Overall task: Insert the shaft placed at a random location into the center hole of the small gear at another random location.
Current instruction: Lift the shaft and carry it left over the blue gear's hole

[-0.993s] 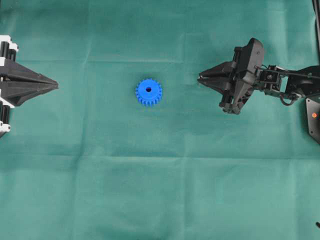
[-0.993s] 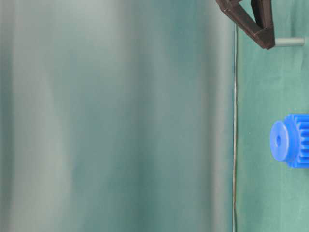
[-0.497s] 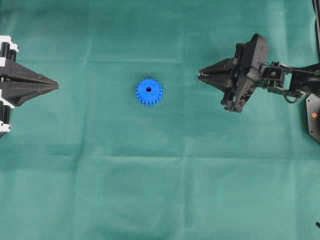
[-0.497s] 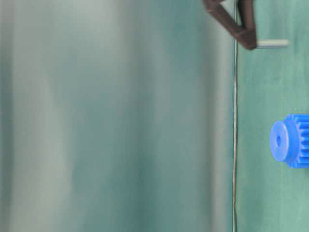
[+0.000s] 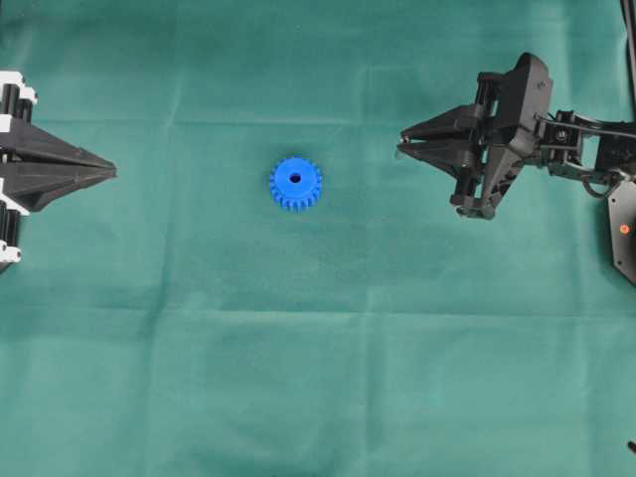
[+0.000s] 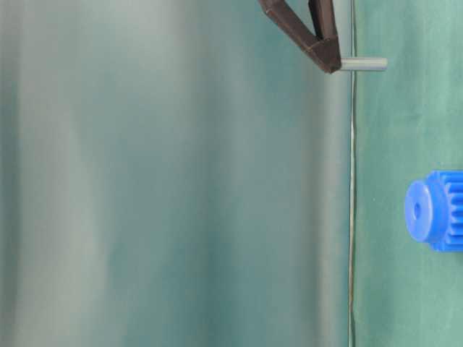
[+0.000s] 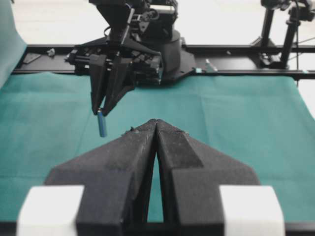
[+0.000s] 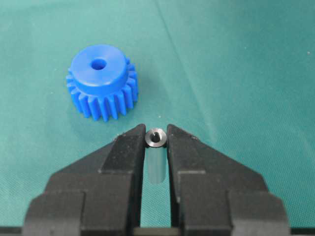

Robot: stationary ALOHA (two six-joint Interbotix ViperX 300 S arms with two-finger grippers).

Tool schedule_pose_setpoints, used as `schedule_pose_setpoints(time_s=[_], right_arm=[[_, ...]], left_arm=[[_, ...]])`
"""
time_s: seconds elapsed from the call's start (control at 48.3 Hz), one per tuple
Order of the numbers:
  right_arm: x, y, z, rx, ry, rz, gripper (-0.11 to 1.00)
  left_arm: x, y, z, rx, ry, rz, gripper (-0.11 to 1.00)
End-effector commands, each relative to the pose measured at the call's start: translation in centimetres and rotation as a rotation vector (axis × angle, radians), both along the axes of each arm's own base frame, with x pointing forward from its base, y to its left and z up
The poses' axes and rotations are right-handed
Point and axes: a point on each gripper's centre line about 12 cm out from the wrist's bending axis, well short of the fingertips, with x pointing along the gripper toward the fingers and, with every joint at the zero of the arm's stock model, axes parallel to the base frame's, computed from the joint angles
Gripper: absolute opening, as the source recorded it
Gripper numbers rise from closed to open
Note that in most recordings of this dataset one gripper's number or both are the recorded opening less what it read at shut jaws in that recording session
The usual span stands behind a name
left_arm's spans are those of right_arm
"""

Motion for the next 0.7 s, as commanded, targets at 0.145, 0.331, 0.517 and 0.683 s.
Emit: schedule_pose_setpoints(time_s=[0.145,0.331,0.517,0.683], right_arm=[[2.0,0.3,1.0,-0.019,-0.035,0.027,0.13],[5.0,0.8,1.3,-0.02,-0.046,0.058,0.13],[8.8,1.3,1.7,-0.024,-0.055,0.088,0.13],[11.6,1.6,1.5,-0.026,-0.033,0.113,0.13]], left_arm=[[0.3,0.0,0.8,0.0,-0.018,-0.002,0.0],[0.2,0.0,0.8,0.002,-0.014,-0.002,0.0],[0.2,0.0,0.7,0.0,-0.009,0.0,0.01],[0.2,0.0,0.7,0.0,-0.009,0.0,0.01]])
